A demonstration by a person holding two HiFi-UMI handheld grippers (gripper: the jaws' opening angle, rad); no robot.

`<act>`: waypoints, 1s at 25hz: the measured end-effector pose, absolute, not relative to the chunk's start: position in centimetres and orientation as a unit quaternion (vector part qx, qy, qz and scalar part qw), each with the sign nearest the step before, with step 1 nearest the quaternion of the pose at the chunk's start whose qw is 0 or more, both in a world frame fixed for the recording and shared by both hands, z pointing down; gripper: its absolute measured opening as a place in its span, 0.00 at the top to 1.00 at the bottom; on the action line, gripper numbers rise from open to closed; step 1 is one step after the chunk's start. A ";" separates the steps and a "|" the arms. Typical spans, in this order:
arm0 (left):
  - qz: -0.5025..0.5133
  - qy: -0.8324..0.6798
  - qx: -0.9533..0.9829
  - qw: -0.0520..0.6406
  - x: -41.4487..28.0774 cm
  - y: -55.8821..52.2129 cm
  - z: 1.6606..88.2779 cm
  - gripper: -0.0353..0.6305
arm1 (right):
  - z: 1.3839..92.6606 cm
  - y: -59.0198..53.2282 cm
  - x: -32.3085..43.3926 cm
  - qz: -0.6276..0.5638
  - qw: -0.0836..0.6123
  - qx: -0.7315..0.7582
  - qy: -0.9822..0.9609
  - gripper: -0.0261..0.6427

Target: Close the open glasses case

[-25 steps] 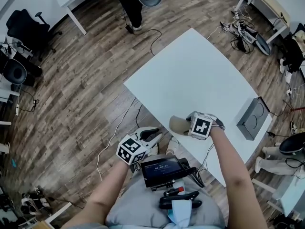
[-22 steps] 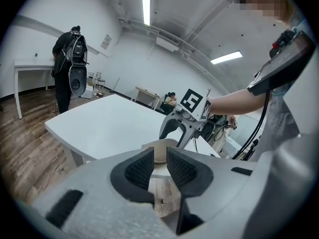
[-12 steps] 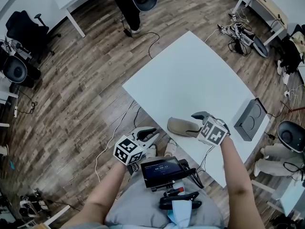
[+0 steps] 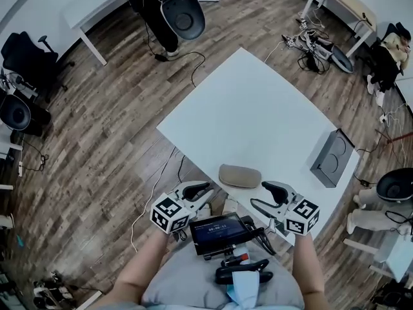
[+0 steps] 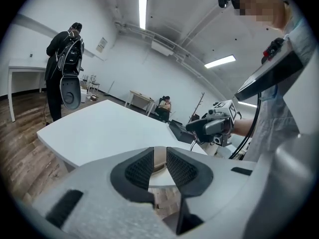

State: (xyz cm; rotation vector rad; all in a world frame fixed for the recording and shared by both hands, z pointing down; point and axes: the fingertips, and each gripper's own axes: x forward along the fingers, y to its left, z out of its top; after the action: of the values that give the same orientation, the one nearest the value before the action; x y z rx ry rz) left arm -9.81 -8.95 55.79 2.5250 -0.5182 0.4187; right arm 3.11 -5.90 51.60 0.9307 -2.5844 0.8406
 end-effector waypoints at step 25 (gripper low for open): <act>0.158 -0.092 0.951 0.248 -4.9 -5.1 54.2 0.82 | 51.3 -1.0 0.3 0.305 0.030 0.255 -0.917 0.90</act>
State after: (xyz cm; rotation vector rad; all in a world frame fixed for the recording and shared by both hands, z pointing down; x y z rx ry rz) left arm -4.92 -5.06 54.23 2.5936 -0.2498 0.4297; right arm 0.33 -1.03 51.26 0.7869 -2.8263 0.9396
